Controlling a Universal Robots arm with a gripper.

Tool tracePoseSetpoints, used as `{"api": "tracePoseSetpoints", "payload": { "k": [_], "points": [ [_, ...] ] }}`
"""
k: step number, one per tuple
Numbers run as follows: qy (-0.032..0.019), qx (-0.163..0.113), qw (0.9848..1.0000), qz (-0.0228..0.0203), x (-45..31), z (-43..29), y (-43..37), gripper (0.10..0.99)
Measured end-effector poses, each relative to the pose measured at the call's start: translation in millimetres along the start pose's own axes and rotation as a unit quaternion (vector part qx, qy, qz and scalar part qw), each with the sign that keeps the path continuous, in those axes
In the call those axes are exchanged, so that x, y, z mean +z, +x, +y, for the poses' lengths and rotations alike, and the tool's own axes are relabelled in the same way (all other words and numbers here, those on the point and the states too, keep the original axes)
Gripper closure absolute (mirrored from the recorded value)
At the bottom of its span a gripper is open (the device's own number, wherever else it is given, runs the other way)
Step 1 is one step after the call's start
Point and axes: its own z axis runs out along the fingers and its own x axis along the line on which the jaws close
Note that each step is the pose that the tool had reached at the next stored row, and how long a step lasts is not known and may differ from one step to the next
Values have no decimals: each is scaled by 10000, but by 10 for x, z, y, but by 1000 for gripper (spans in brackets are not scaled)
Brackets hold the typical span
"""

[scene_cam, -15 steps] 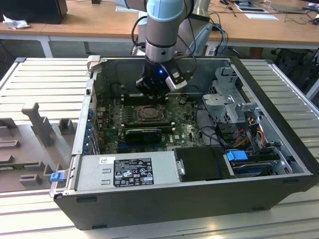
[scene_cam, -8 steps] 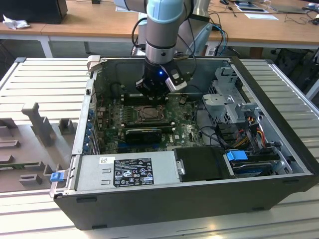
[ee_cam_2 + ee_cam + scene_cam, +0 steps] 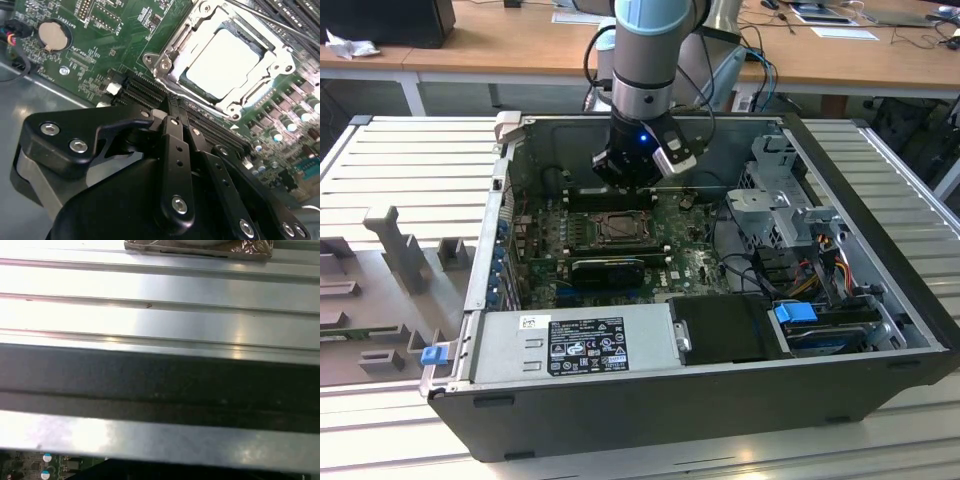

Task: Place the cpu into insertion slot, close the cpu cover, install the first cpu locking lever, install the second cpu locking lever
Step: 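Install the first cpu locking lever, then install the second cpu locking lever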

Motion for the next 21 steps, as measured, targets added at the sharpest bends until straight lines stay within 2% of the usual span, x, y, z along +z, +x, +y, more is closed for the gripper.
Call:
{"api": "tracePoseSetpoints", "payload": {
  "k": [3, 21],
  "points": [
    [-2, 0, 10000, -1, -8, -38, 3, 980],
    [-1, 0, 10000, 0, -16, -78, 5, 980]
  ]
}}
